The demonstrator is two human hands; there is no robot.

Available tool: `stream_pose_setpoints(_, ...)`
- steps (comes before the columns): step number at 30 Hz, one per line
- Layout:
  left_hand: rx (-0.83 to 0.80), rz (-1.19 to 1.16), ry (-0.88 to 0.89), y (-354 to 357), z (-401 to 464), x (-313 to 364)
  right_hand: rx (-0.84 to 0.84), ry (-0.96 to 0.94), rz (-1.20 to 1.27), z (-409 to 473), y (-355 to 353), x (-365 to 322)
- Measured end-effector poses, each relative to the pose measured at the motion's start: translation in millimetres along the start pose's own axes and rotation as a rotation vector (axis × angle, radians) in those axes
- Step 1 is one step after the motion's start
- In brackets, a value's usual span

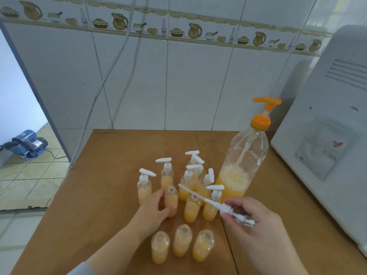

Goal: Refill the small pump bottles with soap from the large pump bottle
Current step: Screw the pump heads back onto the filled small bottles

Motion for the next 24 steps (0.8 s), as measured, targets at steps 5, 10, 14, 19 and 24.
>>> stream_pose_setpoints(5, 0.037, -0.008, 0.119, -7, -14, 17, 0.006, -0.086, -0.084, 5, 11, 1)
stream_pose_setpoints(10, 0.086, 0.126, 0.275, -18, -27, 35, 0.087, -0.135, -0.06, 5, -6, -6)
stream_pose_setpoints(14, 0.079, 0.221, 0.349, -20, -39, 50, 0.101, -0.197, -0.07, 5, -18, -13)
stream_pose_setpoints(19, 0.091, 0.299, 0.413, -20, -48, 59, 0.046, -0.233, -0.105, 9, -22, -17)
stream_pose_setpoints(24, 0.146, 0.537, 0.598, -22, -51, 78, 0.004, -0.305, -0.179, 20, -27, -29)
Point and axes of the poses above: each hand's wrist, its own z-axis towards the middle knuckle, its own y-axis out of the palm, x = y × z, the point moved 5 cm from there along z, towards the middle knuckle, and after that the axes turned 10 degrees about -z, right-handed, at the moved point
